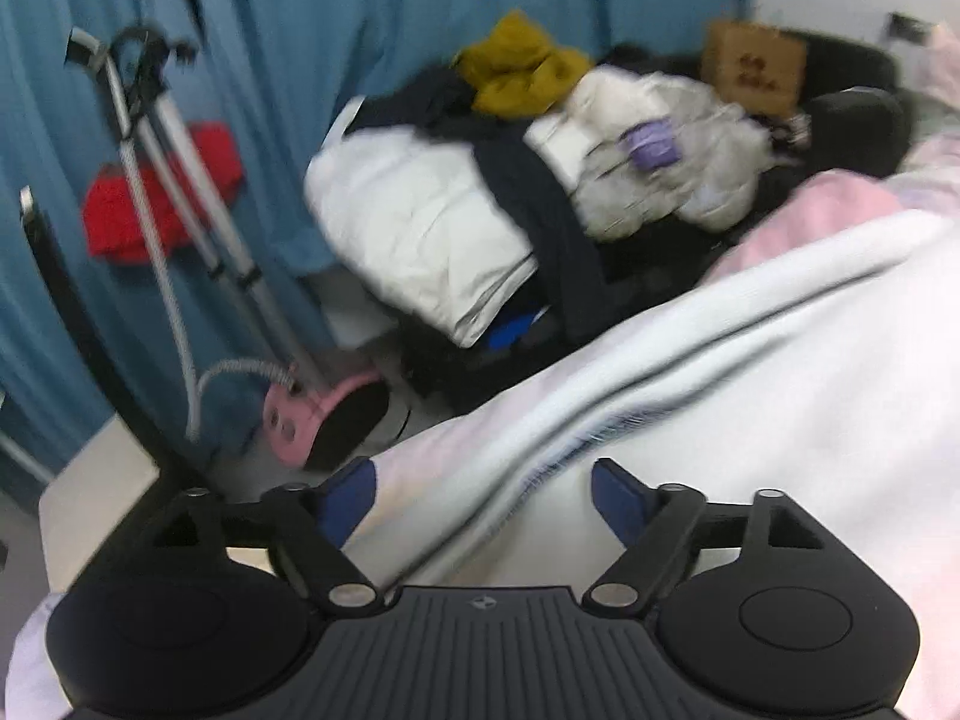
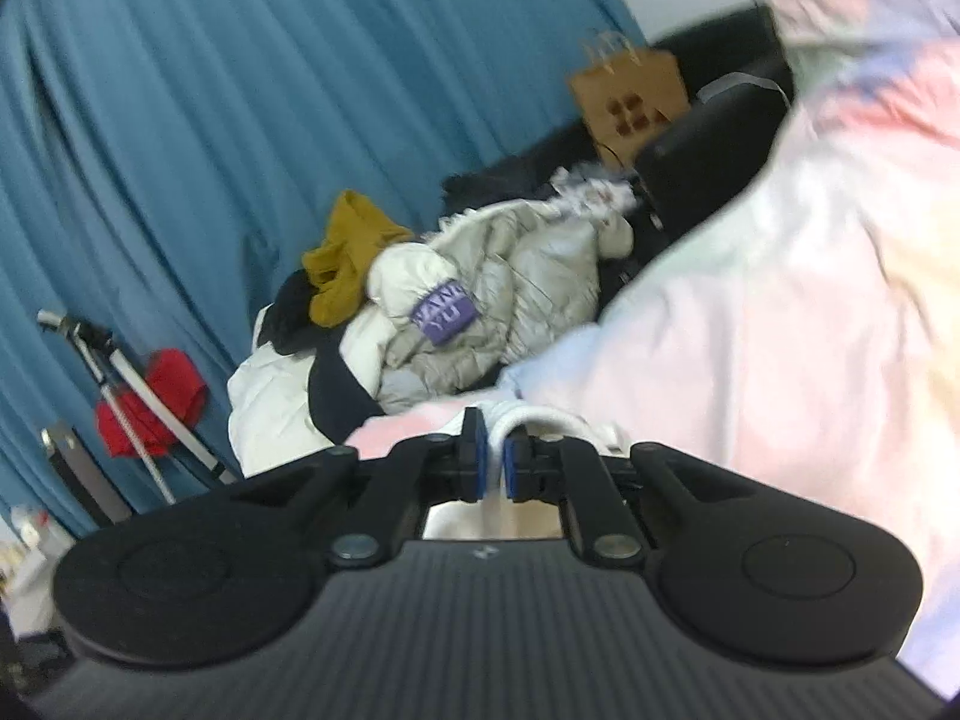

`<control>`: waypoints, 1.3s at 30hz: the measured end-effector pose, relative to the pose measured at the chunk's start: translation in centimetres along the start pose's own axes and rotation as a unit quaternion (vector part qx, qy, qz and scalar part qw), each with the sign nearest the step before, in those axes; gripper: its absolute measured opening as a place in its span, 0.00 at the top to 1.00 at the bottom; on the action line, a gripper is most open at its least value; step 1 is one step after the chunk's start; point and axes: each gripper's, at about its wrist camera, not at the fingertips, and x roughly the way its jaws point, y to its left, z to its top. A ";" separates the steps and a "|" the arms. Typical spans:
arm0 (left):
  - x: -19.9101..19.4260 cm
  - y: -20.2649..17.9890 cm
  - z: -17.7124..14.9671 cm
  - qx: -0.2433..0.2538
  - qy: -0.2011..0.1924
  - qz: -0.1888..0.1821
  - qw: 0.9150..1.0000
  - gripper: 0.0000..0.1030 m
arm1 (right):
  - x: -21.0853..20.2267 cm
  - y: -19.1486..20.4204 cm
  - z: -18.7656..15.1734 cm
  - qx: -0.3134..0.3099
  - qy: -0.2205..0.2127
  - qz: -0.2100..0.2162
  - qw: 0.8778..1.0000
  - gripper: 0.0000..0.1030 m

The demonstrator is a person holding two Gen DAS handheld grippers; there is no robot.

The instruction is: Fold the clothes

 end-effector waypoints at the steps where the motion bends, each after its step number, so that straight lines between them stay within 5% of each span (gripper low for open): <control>1: -1.5 -0.5 -0.7 0.011 -0.012 -0.002 1.000 0.20 | -0.5 -0.4 -0.3 0.018 0.001 -0.003 1.000 0.77; 5: -7.8 -2.4 -3.8 0.038 -0.051 -0.026 0.998 0.18 | -3.7 -1.1 -2.2 0.068 -0.018 -0.025 0.997 0.23; 10: -12.2 -6.3 -9.4 0.076 -0.040 -0.104 0.991 0.18 | -7.7 -1.0 -4.5 0.093 -0.033 -0.003 0.995 0.22; 13: -10.7 -9.5 -12.2 0.115 0.002 -0.074 0.991 0.22 | -8.2 -0.2 -5.0 0.101 0.005 0.024 0.995 0.23; 17: -8.6 -9.7 -12.6 0.060 0.005 -0.031 0.998 0.22 | -7.6 1.0 -6.4 0.104 0.073 0.067 0.990 0.30; 20: -7.7 -8.6 -12.1 0.016 0.018 -0.039 0.999 0.41 | -6.6 1.6 -7.3 0.086 0.085 0.064 0.991 0.30; 22: -8.2 -8.6 -12.3 0.025 0.019 -0.042 0.999 0.85 | -5.7 1.7 -7.7 0.088 0.089 0.067 0.990 0.30; 24: -9.0 -8.2 -12.7 0.019 0.016 -0.051 0.998 0.94 | -4.8 1.5 -7.7 0.094 0.083 0.074 0.989 0.30; 31: -16.2 -4.2 -13.3 -0.072 -0.093 -0.099 0.988 0.96 | -0.5 1.3 -5.0 0.084 0.054 -0.012 0.995 0.32; 32: -17.0 -3.3 -13.3 -0.093 -0.104 -0.112 0.984 0.96 | 0.2 1.3 -4.4 0.090 0.053 -0.012 0.994 0.43; 34: -18.5 -1.6 -13.5 -0.133 -0.129 -0.135 0.973 0.96 | 1.6 1.6 -3.1 0.088 0.065 -0.033 0.993 0.80; 35: -19.2 -0.8 -13.7 -0.153 -0.141 -0.146 0.967 0.96 | 2.2 2.1 -2.4 0.082 0.073 -0.045 0.993 0.87; 37: -20.3 0.2 -14.2 -0.183 -0.150 -0.171 0.956 0.96 | 2.8 3.9 -0.9 0.055 0.078 -0.061 0.994 0.89; 39: -21.1 0.3 -14.3 -0.176 -0.158 -0.178 0.955 0.97 | 2.2 7.0 1.1 0.003 0.052 -0.054 0.997 0.90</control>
